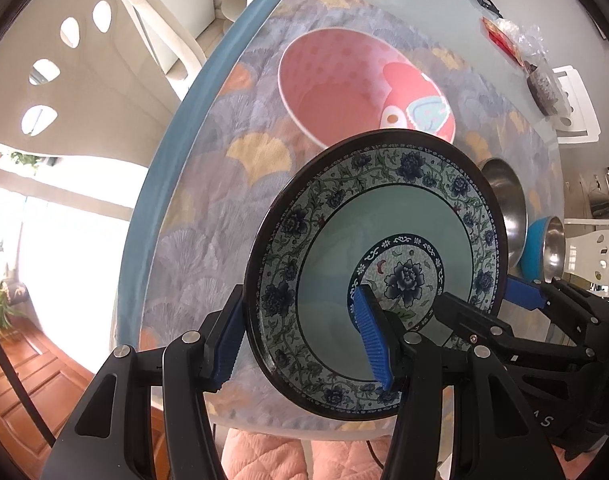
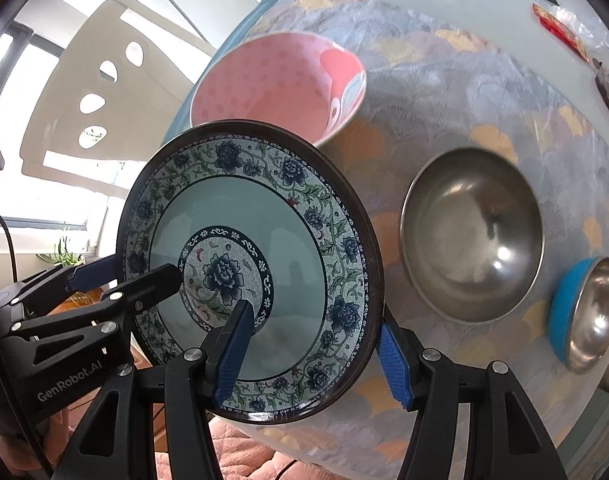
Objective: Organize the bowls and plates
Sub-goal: 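Lower the third floral plate onto the tablecloth near the pink bowl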
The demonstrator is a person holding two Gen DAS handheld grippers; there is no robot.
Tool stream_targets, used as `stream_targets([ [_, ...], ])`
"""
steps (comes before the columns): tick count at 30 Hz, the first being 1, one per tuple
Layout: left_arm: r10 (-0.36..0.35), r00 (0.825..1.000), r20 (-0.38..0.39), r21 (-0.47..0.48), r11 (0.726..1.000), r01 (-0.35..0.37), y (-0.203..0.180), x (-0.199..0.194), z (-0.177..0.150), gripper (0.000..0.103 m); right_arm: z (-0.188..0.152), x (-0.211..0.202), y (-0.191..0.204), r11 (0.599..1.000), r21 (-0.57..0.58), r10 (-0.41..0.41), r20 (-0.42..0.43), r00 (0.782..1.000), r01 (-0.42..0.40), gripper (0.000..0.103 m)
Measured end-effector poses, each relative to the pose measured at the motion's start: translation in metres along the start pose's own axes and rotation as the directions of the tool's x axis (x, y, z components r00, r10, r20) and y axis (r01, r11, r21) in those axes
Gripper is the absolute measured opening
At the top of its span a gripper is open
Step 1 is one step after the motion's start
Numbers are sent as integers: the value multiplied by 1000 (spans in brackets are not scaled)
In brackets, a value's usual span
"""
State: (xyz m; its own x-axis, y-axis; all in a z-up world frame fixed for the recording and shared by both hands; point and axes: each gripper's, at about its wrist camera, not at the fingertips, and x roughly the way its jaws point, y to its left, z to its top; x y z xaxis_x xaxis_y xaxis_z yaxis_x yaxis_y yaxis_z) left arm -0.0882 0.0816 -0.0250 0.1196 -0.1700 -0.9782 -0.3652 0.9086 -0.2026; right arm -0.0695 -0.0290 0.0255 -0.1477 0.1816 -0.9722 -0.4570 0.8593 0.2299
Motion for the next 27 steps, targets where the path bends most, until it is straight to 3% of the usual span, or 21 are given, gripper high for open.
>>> stream_targets([
  [27, 0, 998, -58, -16, 1000, -1, 13, 44, -14, 50, 8, 63, -13, 998, 62, 20, -92, 996, -14, 59],
])
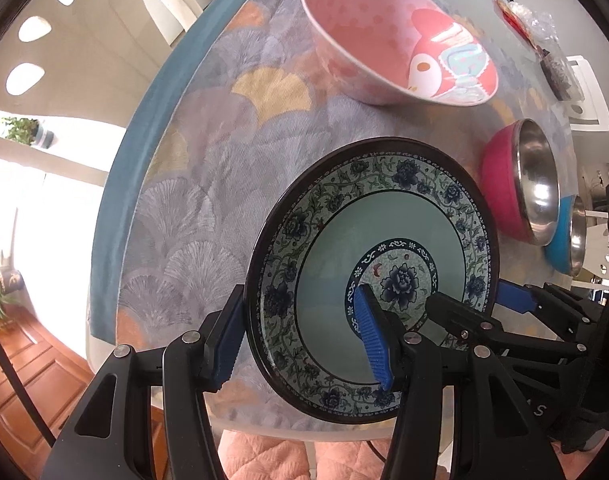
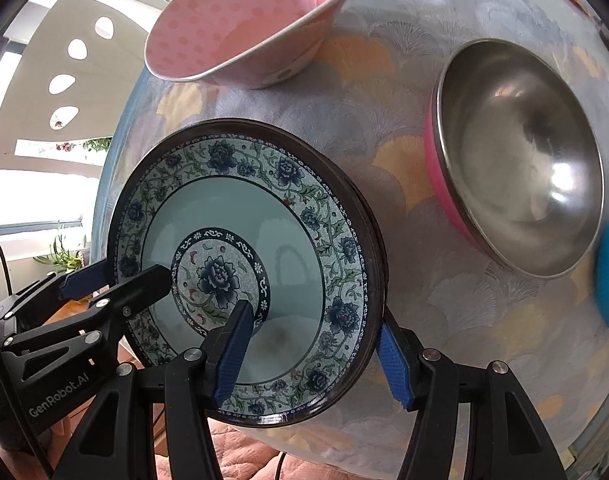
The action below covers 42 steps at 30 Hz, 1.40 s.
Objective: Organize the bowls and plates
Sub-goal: 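Lower the third floral plate onto the tablecloth near the pink bowl, then open both grippers and release the third plate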
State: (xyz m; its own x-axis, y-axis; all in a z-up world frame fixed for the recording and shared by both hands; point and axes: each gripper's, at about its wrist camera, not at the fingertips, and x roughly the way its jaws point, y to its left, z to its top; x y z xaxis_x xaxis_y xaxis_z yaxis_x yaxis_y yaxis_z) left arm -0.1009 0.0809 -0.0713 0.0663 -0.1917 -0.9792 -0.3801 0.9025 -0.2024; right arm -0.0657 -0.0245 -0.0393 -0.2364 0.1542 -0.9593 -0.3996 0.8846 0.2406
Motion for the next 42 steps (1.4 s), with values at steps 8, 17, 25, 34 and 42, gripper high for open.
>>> stream_targets([
  [8, -27, 1000, 4, -35, 999, 27, 8, 2, 3, 50, -4, 0, 1, 1000, -4, 1, 3, 1000, -1, 59],
  [17, -48, 999, 2, -58, 997, 48, 18, 3, 1, 50, -4, -4, -1, 1000, -21, -3, -6, 1000, 3, 59],
  [25, -77, 997, 4, -61, 995, 77, 27, 2, -2, 50, -4, -15, 4, 999, -38, 2, 4, 1000, -2, 59],
  [34, -11, 997, -72, -37, 999, 9, 42, 13, -10, 54, -12, -11, 5, 1000, -14, -15, -23, 1000, 15, 59],
  [42, 15, 996, -84, -10, 1000, -16, 48, 9, -18, 59, -27, -17, 1, 1000, 26, 12, -13, 1000, -12, 60],
])
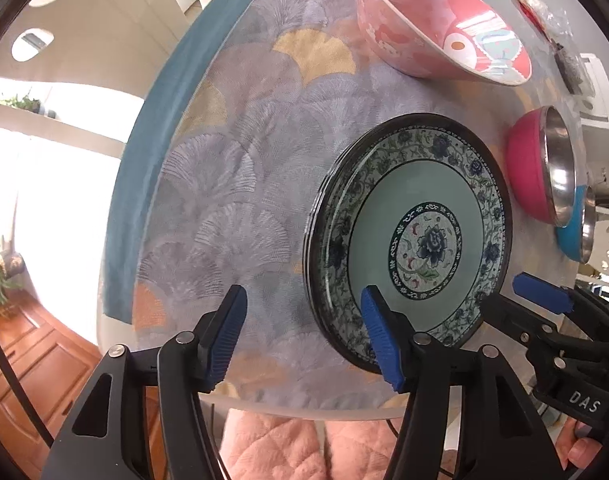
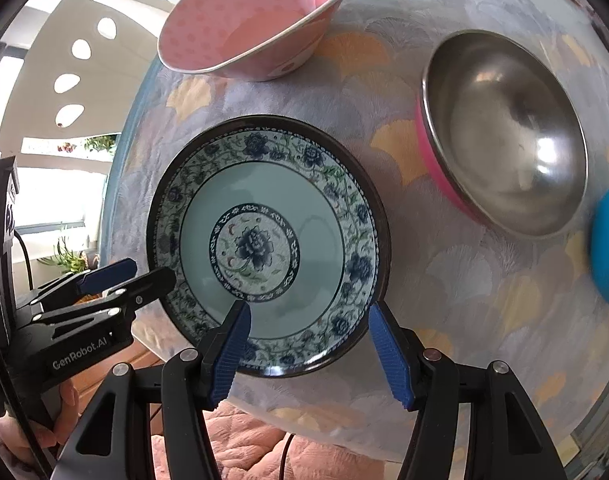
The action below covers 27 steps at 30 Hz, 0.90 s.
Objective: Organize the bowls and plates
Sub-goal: 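Open both grippers and release the third plate, then move both grippers to the pink-sided steel bowl and grip its rim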
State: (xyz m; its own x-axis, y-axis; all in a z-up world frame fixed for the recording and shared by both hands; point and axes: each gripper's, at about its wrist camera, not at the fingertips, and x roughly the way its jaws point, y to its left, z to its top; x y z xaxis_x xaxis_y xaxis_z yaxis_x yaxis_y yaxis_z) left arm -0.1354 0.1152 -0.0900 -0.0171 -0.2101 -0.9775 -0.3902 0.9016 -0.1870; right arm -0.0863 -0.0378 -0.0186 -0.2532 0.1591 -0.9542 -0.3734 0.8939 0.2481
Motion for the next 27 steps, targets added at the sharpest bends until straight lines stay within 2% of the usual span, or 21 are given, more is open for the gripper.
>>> stream_targets([
  [5, 21, 1000, -24, 12, 1000, -21, -13, -4, 3, 60, -10, -8, -17, 999, 23, 39, -5, 999, -39, 60],
  [10, 23, 1000, 9, 55, 998, -24, -46, -23, 11, 60, -7, -29, -42, 995, 65, 69, 38, 997, -71, 60],
  [17, -23, 999, 43, 107, 994, 18, -97, -45, 29, 62, 11, -68, -72, 988, 103, 105, 122, 987, -118, 61],
  [22, -22, 999, 47, 130, 991, 16, -133, -46, 48, 62, 23, -95, -97, 982, 125, 118, 177, 977, -141, 61],
  [27, -22, 999, 37, 147, 989, 16, -158, -44, 67, 62, 35, -106, -121, 977, 156, 109, 203, 973, -142, 64],
])
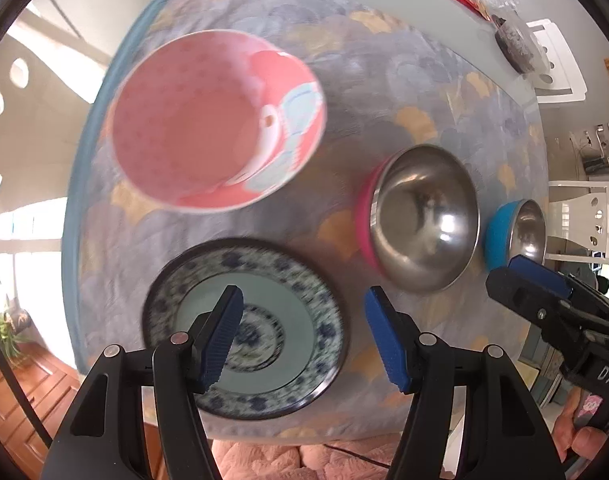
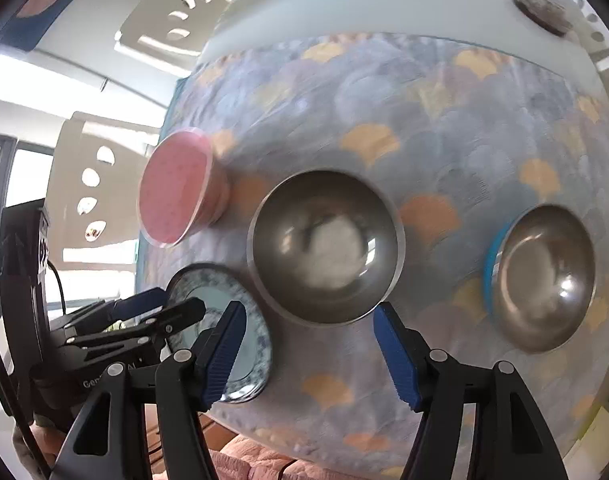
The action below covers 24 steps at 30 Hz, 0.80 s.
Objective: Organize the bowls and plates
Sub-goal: 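Move both grippers to the pink-sided steel bowl and grip its rim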
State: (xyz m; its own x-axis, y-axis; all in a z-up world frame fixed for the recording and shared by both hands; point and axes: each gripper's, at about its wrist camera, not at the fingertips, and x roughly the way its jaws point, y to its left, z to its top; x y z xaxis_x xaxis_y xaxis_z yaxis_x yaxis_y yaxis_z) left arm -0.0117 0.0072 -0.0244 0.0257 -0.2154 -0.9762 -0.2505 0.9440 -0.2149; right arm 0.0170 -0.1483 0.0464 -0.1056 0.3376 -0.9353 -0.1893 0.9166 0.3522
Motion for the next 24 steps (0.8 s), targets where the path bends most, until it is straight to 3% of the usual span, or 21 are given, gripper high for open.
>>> stream_targets([
  [10, 13, 999, -49, 20, 1000, -12, -41, 39, 29, 62, 44, 27, -50, 997, 22, -69, -40, 997, 69, 64],
  [14, 47, 997, -58, 9, 999, -46, -49, 62, 36, 62, 59, 59, -58, 1000, 13, -20, -101, 995, 21, 64],
  [20, 79, 992, -95, -39, 996, -83, -53, 95, 40, 63, 75, 105, -48, 996, -92, -22, -199, 980, 4, 64],
  [23, 48, 995, -86, -77, 996, -54, -54, 102, 40, 66, 79, 115, -41, 990, -140, -14, -209, 978, -16, 80],
  [24, 43, 996, -80, -87, 995, -50, -54, 103, 40, 68, 80, 115, -40, 988, -152, -7, -202, 979, -24, 80],
])
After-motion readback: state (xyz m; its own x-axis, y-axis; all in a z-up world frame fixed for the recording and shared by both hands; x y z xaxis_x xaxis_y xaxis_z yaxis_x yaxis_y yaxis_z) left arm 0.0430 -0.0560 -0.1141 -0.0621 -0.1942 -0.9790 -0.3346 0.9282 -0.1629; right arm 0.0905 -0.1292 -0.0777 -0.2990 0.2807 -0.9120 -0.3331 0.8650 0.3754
